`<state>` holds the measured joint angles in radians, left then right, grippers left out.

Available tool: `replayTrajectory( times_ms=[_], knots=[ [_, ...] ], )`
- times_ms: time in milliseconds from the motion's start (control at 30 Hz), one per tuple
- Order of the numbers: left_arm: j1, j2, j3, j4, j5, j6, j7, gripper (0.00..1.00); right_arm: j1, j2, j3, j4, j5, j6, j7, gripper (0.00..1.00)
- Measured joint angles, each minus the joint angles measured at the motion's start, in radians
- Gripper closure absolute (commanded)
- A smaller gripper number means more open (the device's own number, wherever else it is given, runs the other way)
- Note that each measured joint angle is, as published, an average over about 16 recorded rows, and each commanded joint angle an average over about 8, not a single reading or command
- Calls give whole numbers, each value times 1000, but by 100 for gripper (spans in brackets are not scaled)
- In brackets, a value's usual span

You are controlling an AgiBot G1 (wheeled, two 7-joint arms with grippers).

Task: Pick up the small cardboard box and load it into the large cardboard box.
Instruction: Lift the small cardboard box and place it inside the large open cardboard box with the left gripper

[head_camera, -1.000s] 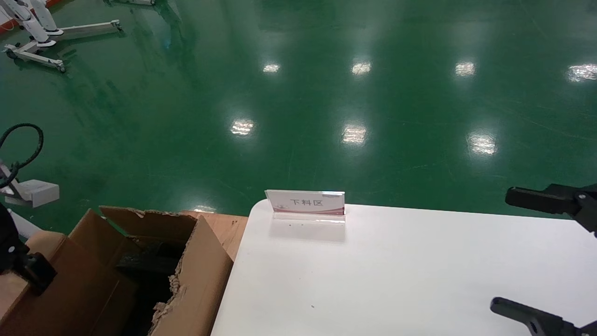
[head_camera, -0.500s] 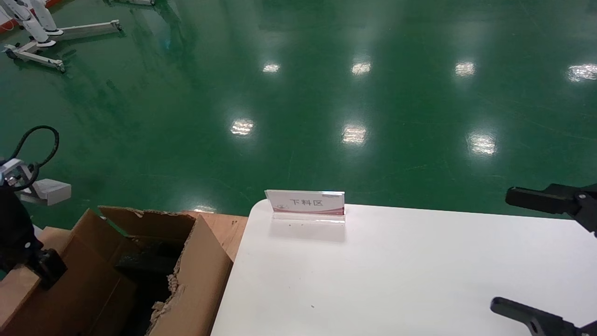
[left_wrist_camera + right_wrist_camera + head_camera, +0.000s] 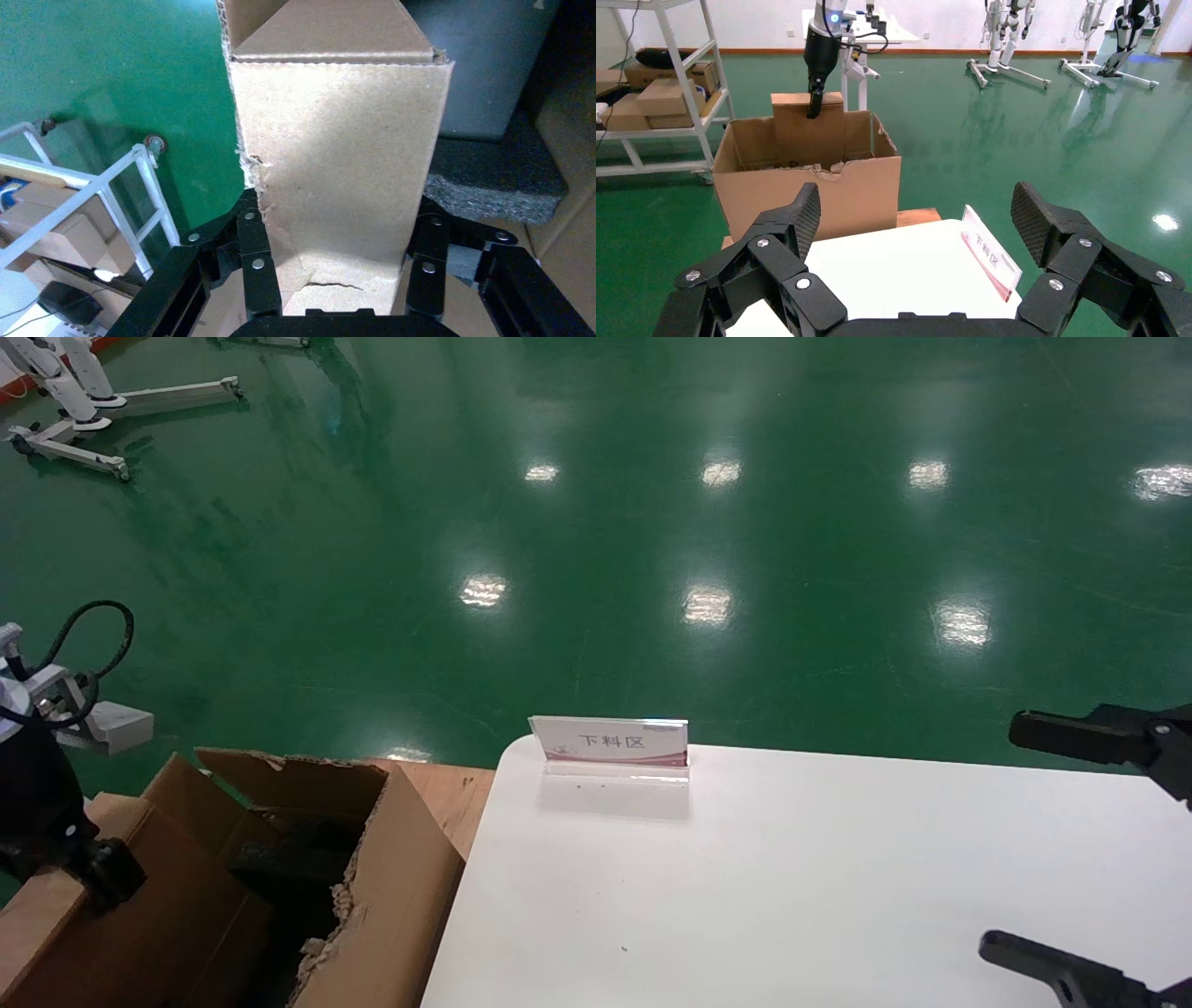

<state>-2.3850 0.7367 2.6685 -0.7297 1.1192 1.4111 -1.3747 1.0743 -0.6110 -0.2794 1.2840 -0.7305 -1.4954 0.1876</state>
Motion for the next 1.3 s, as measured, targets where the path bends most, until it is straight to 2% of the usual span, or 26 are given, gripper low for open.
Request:
replayTrajectory(
  times_ms=[767,800,833,1033,1067,1300],
  knots=[
    [154,6,-32,61,-23,-72,28,100,0,0,0,0,0,0,0,0],
    [161,6,-33,64,-25,-74,28,96,0,0,0,0,0,0,0,0],
    [169,7,-35,67,-26,-77,29,86,0,0,0,0,0,0,0,0],
    [208,10,-43,85,-36,-85,30,11,0,0,0,0,0,0,0,0],
    [214,11,-45,88,-38,-85,30,2,0,0,0,0,0,0,0,0],
    [244,15,-52,104,-48,-89,29,0,0,0,0,0,0,0,0,0]
  ],
)
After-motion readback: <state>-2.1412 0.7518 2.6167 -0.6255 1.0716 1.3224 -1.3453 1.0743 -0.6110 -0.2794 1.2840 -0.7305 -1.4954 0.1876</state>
